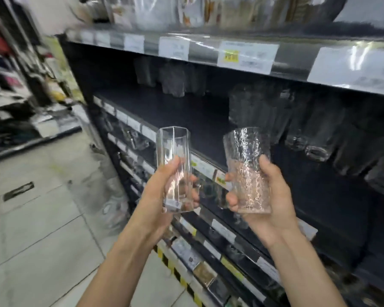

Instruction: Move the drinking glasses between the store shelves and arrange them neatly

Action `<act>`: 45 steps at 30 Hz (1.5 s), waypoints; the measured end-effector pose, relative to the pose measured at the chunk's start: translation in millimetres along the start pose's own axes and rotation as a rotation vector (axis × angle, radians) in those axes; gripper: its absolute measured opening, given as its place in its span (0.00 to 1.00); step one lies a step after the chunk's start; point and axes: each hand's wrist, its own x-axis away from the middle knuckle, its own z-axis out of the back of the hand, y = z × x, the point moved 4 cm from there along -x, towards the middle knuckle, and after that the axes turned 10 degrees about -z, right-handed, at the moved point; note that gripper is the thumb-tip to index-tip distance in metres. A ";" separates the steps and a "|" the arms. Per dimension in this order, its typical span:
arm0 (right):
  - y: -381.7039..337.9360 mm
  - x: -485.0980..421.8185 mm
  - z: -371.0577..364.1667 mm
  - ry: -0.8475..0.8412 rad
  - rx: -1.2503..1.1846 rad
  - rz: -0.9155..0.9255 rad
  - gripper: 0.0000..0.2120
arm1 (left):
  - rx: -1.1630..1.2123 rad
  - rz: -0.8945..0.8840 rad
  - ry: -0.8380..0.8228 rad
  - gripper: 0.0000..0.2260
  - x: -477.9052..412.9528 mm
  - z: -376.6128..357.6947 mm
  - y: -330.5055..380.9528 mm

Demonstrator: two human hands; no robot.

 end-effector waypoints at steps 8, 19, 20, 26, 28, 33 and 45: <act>64.2 -59.4 -86.1 -0.170 0.187 -0.166 0.27 | -0.033 -0.099 0.279 0.31 17.0 106.0 34.5; 139.8 -169.6 -211.1 -0.288 0.278 -0.237 0.22 | -0.055 -0.173 0.420 0.27 -30.3 249.1 75.2; 145.4 -182.3 -222.5 -0.285 0.276 -0.242 0.21 | -0.058 -0.172 0.423 0.27 -40.0 263.5 80.2; 169.3 -255.3 -277.7 -0.205 0.298 -0.235 0.25 | -0.067 -0.146 0.383 0.24 -100.8 339.7 109.2; 173.5 -277.2 -288.2 -0.146 0.305 -0.223 0.33 | -0.064 -0.131 0.366 0.24 -120.7 360.2 115.5; 178.9 -326.8 -304.1 -0.090 0.289 -0.200 0.20 | -0.092 -0.093 0.314 0.25 -176.5 392.8 122.4; 153.2 -474.1 -285.5 0.170 0.299 -0.079 0.39 | -0.160 -0.052 0.131 0.25 -370.3 418.6 113.2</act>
